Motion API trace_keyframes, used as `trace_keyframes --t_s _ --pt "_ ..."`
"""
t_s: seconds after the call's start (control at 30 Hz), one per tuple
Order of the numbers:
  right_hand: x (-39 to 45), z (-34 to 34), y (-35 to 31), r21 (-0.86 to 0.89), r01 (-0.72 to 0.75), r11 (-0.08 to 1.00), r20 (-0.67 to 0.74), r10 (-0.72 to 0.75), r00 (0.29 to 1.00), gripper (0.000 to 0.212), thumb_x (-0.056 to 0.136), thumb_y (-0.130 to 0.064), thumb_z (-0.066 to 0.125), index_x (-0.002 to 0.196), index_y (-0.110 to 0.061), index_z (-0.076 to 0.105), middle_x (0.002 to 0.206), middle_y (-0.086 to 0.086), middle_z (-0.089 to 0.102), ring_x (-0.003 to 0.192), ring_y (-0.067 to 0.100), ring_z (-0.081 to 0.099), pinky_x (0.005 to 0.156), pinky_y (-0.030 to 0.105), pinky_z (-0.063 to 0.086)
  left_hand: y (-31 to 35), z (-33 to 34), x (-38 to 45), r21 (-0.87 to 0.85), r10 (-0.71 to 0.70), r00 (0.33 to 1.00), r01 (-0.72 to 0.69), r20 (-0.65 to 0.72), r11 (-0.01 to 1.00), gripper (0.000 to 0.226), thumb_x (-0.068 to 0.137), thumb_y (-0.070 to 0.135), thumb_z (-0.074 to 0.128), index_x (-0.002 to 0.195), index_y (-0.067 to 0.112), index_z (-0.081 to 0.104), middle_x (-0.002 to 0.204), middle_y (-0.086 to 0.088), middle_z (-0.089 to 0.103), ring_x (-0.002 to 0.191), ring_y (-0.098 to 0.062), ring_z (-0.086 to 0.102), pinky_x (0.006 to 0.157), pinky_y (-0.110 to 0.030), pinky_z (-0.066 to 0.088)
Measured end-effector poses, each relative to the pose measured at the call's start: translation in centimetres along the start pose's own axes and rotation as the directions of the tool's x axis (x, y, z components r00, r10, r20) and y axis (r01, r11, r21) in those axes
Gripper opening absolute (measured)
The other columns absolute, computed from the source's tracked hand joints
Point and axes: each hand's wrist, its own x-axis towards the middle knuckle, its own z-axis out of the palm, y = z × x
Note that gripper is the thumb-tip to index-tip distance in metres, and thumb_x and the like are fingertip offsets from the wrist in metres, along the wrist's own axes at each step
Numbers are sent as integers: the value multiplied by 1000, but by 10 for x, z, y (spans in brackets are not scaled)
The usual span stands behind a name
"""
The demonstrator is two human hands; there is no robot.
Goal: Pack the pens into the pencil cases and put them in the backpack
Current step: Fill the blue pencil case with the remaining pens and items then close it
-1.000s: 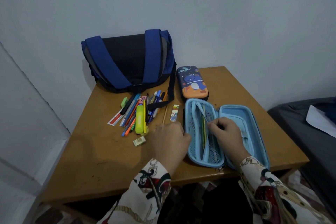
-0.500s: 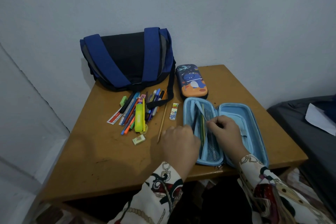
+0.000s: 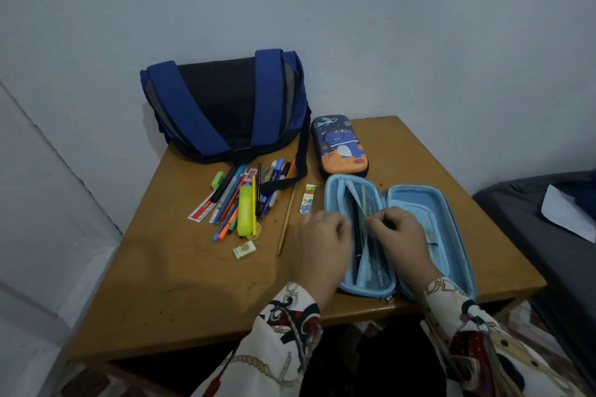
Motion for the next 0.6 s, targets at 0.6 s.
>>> trace_keyframes --t_s 0.6 --pt "-1 0 -1 -1 -18 1000 -5 18 1000 28 85 -23 68 58 -23 60 70 -7 61 77 17 59 76 48 51 -27 -34 15 123 -223 975 218 24 968 28 95 12 49 120 16 59 110 -3 64 99 -20 62 80 -31 51"
